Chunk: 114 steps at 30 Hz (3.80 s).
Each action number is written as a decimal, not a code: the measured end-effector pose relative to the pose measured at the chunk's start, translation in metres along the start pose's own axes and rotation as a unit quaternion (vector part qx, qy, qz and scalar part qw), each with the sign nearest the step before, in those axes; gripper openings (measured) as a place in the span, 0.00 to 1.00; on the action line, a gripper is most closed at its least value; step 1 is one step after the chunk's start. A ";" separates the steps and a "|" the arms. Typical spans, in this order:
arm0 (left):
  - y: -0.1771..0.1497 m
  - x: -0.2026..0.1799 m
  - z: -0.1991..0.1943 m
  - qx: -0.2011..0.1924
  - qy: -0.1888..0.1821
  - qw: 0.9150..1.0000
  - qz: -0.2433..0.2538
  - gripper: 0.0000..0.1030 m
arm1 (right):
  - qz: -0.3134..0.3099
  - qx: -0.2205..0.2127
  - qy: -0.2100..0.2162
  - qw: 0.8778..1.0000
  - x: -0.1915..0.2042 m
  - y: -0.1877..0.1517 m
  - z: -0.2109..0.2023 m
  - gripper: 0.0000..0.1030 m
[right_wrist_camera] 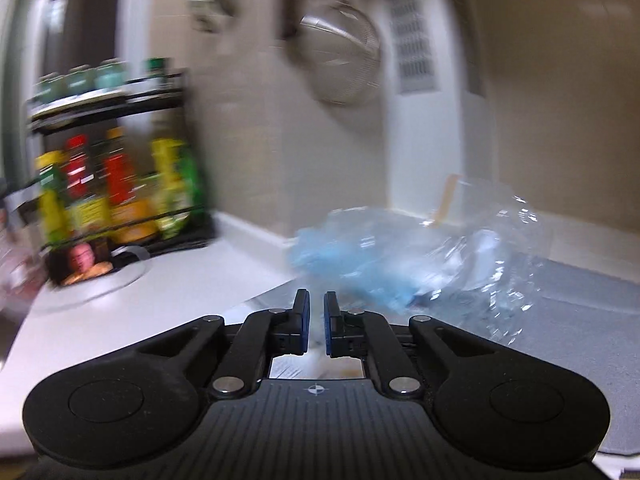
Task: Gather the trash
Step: 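Raise both tools from the bin toward the trash pile on the counter, then grasp the clear plastic bag with right tool while left tool grasps the white pouch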
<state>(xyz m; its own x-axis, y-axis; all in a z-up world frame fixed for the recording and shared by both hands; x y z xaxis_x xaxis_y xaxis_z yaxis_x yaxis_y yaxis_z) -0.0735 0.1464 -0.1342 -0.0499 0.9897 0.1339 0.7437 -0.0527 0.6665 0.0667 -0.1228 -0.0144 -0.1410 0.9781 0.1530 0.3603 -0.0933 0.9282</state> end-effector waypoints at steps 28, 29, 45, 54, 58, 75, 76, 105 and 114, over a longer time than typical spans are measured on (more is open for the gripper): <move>0.022 -0.017 -0.006 -0.010 -0.008 1.000 0.013 1.00 | 0.159 -0.022 -0.063 0.985 -0.082 0.020 0.011 0.00; 0.023 -0.022 -0.006 -0.011 -0.011 1.000 0.016 1.00 | 0.150 -0.035 -0.073 0.985 -0.087 0.024 -0.009 0.00; 0.052 -0.095 -0.025 -0.047 -0.056 0.995 0.064 1.00 | 0.175 0.020 -0.191 0.966 -0.154 -0.045 -0.118 0.56; 0.087 -0.120 -0.028 -0.074 -0.062 0.993 0.065 1.00 | 0.040 -0.111 -0.253 0.960 -0.122 -0.011 -0.184 0.87; 0.110 -0.141 -0.030 -0.097 -0.073 0.991 0.060 1.00 | -0.008 -0.150 -0.224 0.963 -0.110 0.013 -0.184 0.94; 0.186 -0.239 0.055 -0.055 -0.144 0.987 0.039 1.00 | 0.066 0.122 -0.111 0.984 -0.168 -0.066 -0.091 0.92; 0.189 -0.246 0.062 -0.048 -0.151 0.987 0.037 1.00 | 0.076 0.126 -0.115 0.982 -0.171 -0.068 -0.090 0.92; 0.225 -0.272 0.079 0.081 -0.238 0.967 0.032 0.76 | 0.154 0.074 -0.074 0.982 -0.187 -0.058 -0.084 0.06; 0.224 -0.264 0.033 0.087 -0.313 0.946 0.011 0.74 | 0.171 0.071 -0.066 0.981 -0.189 -0.059 -0.084 0.06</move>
<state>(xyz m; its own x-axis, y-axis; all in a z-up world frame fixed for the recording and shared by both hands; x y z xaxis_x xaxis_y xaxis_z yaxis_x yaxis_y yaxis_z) 0.1278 -0.1225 -0.0445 0.3310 0.8761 -0.3504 0.8413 -0.1058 0.5301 -0.0050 -0.3176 -0.0693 0.1274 0.9109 0.3924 0.4925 -0.4015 0.7722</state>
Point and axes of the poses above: each gripper's, at about its wrist camera, not at the fingertips, and z roughly the way its jaws point, x to its left, y to its top, the point moved 8 cm from there along z, roughly the way its jaws point, and after that the axes turned 1 degree about -x, right-handed, at the moved point
